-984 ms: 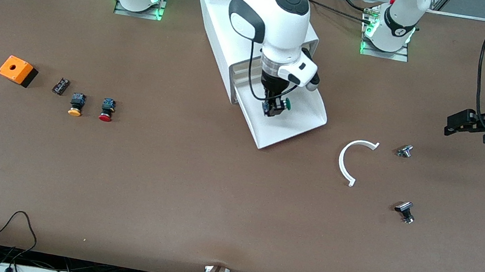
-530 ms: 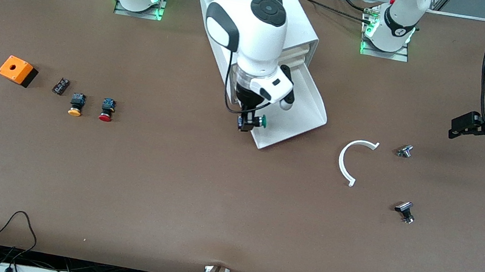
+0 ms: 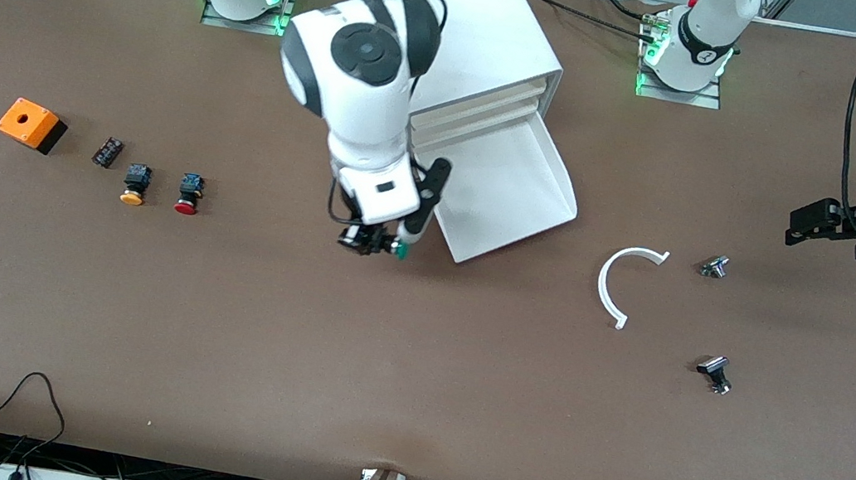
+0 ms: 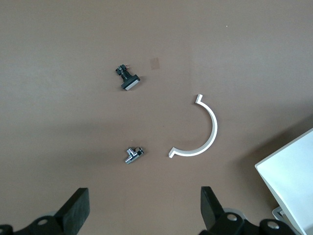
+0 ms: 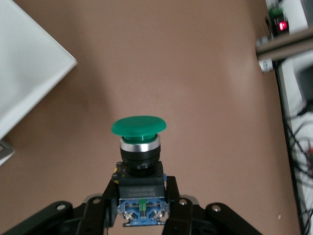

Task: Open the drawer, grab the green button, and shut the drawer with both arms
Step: 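Carry the green button beside the red button and lower it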

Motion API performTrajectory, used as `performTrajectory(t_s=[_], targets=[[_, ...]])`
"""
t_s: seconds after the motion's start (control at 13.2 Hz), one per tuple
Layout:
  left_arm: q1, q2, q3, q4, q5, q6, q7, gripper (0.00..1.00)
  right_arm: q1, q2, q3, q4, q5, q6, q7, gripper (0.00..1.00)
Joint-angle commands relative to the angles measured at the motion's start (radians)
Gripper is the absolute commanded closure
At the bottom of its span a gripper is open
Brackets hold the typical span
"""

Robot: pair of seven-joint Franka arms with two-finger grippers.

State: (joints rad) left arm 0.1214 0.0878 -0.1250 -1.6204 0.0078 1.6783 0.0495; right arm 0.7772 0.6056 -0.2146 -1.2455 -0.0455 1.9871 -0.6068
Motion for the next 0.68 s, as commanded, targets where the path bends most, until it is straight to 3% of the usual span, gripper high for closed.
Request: performTrajectory(t_s=[0.0, 0.3, 0.61], targets=[[-0.005, 0.018, -0.005, 0.042, 0.035, -0.026, -0.008, 0.0, -0.061, -0.113, 0.004, -0.185, 0.018, 0.068, 0.12, 0.7], [-0.005, 0.018, -0.005, 0.042, 0.035, -0.026, -0.008, 0.0, -0.136, -0.197, 0.004, -0.42, 0.021, 0.165, 0.318, 0.7], [-0.005, 0.018, -0.005, 0.042, 0.035, -0.026, -0.01, 0.0, -0.159, -0.231, 0.003, -0.557, 0.019, 0.196, 0.65, 0.7]])
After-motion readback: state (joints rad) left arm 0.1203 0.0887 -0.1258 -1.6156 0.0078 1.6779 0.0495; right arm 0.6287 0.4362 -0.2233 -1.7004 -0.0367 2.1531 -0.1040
